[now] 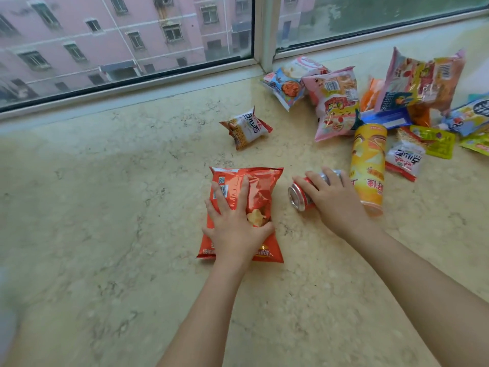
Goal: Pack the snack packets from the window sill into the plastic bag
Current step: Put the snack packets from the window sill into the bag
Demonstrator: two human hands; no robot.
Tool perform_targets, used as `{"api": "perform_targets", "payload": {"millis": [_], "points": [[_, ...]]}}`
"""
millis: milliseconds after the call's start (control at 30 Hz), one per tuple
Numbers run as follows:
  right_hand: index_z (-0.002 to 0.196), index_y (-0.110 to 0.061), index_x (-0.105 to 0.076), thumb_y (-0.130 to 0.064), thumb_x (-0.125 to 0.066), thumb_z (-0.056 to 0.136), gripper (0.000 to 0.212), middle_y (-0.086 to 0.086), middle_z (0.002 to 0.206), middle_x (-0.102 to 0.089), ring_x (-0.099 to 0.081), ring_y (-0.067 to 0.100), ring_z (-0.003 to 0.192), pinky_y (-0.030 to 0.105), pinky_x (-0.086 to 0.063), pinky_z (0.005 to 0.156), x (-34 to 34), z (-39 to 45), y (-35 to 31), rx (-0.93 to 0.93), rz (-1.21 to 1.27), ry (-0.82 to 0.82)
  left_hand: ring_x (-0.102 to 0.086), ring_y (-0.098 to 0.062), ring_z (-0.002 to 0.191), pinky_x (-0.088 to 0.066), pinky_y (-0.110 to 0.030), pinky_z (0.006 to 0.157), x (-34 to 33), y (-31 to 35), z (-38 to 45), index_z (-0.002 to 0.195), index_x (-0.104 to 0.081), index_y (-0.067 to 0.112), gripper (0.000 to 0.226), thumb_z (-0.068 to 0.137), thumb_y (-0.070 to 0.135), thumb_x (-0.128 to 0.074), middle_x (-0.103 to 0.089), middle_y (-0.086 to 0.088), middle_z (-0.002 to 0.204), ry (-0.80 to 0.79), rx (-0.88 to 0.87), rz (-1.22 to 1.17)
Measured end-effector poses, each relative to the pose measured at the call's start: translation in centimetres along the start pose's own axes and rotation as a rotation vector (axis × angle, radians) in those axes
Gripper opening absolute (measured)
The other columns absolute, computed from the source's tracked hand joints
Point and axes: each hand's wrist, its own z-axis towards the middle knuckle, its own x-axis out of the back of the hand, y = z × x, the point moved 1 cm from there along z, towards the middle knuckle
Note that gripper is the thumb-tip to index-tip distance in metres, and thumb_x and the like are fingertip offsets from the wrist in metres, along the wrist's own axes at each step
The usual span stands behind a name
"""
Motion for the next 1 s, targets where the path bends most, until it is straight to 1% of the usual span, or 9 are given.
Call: {"api": "perform_targets", "payload": {"millis": [100,200,333,400,533,633,733,833,1000], "points": [[0.129,-0.018,-0.057,0.004,-0.07,0.067,0.067,0.013,0.119,-0.061,-0.056,0.047,0.106,0.054,-0.045,0.085,-0.4,-0.4,0.2,0.05,0.005,0.078,-0.013,-0.034,0.143,-0.04,-0.058,0.098,0.3,-0.3,-0.1,0.141,0.007,0.061,0.102,0.071,0.054,-0.067,0.013,-0.001,0.159,0.035,-0.009,-0.019],[0.124,-0.019,-0.058,0.0,-0.072,0.061,0.067,0.009,0.112,-0.063,-0.06,0.04,0.098,0.05,-0.044,0.08,-0.3,-1.2,0.1,0.09,0.019,0.14,-0.029,-0.033,0.136,-0.045,-0.052,0.095,0.7,-0.7,-0.5,0.142,-0.002,0.06,0.096,0.074,0.044,-0.068,0.0,-0.004,0.159,0.079,-0.032,-0.033],[0.124,-0.022,-0.051,-0.003,-0.07,0.056,0.073,0.007,0.111,-0.063,-0.06,0.038,0.097,0.045,-0.046,0.071,-0.3,-2.4,-1.0,0.114,0.028,0.151,-0.04,-0.029,0.129,-0.05,-0.049,0.089,1.1,-1.4,-1.2,0.143,-0.015,0.057,0.09,0.075,0.033,-0.069,-0.016,-0.004,0.154,0.16,-0.073,-0.11],[0.123,-0.022,-0.053,-0.006,-0.07,0.054,0.073,0.006,0.111,-0.062,-0.061,0.036,0.096,0.043,-0.047,0.066,-0.1,-2.9,-1.8,0.12,0.038,0.152,-0.044,-0.028,0.125,-0.051,-0.046,0.087,1.5,-1.7,-1.6,0.143,-0.021,0.056,0.086,0.076,0.031,-0.069,-0.021,-0.003,0.152,0.187,-0.092,-0.129],[0.121,-0.025,-0.057,-0.016,-0.07,0.054,0.068,-0.002,0.106,-0.063,-0.061,0.029,0.09,0.035,-0.047,0.056,1.4,-4.1,-3.6,0.064,0.155,0.14,-0.048,-0.026,0.122,-0.053,-0.043,0.084,2.7,-3.2,-3.2,0.142,-0.022,0.057,0.084,0.077,0.032,-0.07,-0.024,-0.002,0.151,0.202,-0.023,-0.194],[0.12,-0.027,-0.058,-0.017,-0.065,0.057,0.064,-0.008,0.104,-0.062,-0.06,0.023,0.088,0.029,-0.044,0.05,3.4,-5.2,-5.3,0.025,0.249,0.159,-0.049,-0.024,0.121,-0.054,-0.043,0.082,4.2,-4.6,-5.3,0.14,-0.021,0.059,0.086,0.077,0.029,-0.07,-0.026,-0.001,0.149,0.23,0.054,-0.265],[0.12,-0.028,-0.059,-0.018,-0.068,0.056,0.066,-0.011,0.106,-0.062,-0.06,0.02,0.089,0.026,-0.044,0.049,6.7,-6.5,-6.9,0.037,0.347,0.19,-0.051,-0.022,0.118,-0.055,-0.041,0.078,6.7,-5.3,-8.3,0.139,-0.02,0.061,0.088,0.076,0.026,-0.07,-0.027,0.001,0.148,0.276,0.096,-0.287],[0.121,-0.03,-0.058,-0.019,-0.07,0.056,0.067,-0.013,0.107,-0.061,-0.059,0.017,0.091,0.027,-0.046,0.048,11.0,-8.2,-8.6,0.069,0.4,0.217,-0.052,-0.021,0.118,-0.056,-0.042,0.076,9.6,-5.7,-11.9,0.14,-0.021,0.06,0.087,0.077,0.025,-0.07,-0.028,0.002,0.148,0.326,0.101,-0.292],[0.121,-0.029,-0.06,-0.019,-0.069,0.056,0.067,-0.012,0.107,-0.062,-0.06,0.017,0.091,0.023,-0.04,0.051,18.8,-11.7,-10.6,0.138,0.416,0.269,-0.053,-0.023,0.117,-0.053,-0.036,0.076,15.1,-5.4,-18.8,0.142,-0.024,0.055,0.086,0.077,0.025,-0.072,-0.03,0.001,0.148,0.397,0.106,-0.282]]}}
